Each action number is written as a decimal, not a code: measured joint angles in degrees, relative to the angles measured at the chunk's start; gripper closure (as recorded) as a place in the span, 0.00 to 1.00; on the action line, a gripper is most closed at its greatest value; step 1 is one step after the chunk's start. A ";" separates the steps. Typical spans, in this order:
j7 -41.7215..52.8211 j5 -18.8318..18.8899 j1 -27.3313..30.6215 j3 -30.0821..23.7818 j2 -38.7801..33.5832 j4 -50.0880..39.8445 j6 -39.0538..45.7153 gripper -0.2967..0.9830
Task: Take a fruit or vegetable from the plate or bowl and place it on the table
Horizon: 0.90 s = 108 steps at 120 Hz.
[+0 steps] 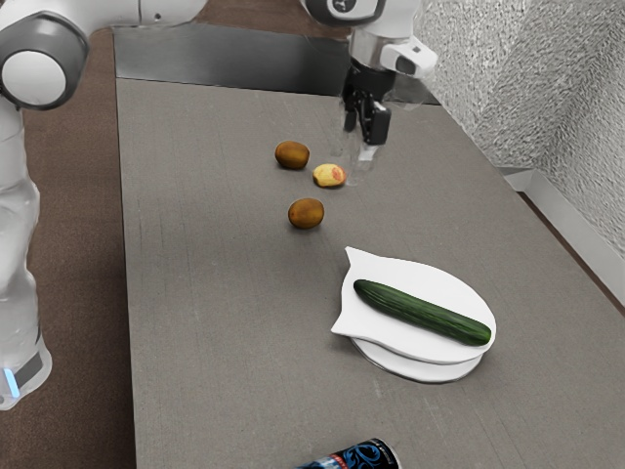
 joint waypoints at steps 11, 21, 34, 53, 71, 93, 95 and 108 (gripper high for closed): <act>0.26 0.28 -11.60 11.62 0.13 9.72 -2.60 0.23; 0.47 0.40 -13.61 13.66 0.16 11.46 -4.15 0.23; 0.69 1.17 -13.38 13.41 0.02 18.96 -6.99 0.23; 0.89 -0.84 -5.32 5.89 2.20 26.20 -9.65 0.23; 1.02 0.60 -7.46 -1.12 7.41 26.37 -8.12 0.23; 1.15 3.42 -9.62 -5.61 11.47 26.24 -6.21 0.23; 1.16 3.52 -9.55 -5.66 11.66 26.19 -6.04 0.23; 1.25 4.88 -11.76 -5.29 14.90 26.72 -5.13 0.23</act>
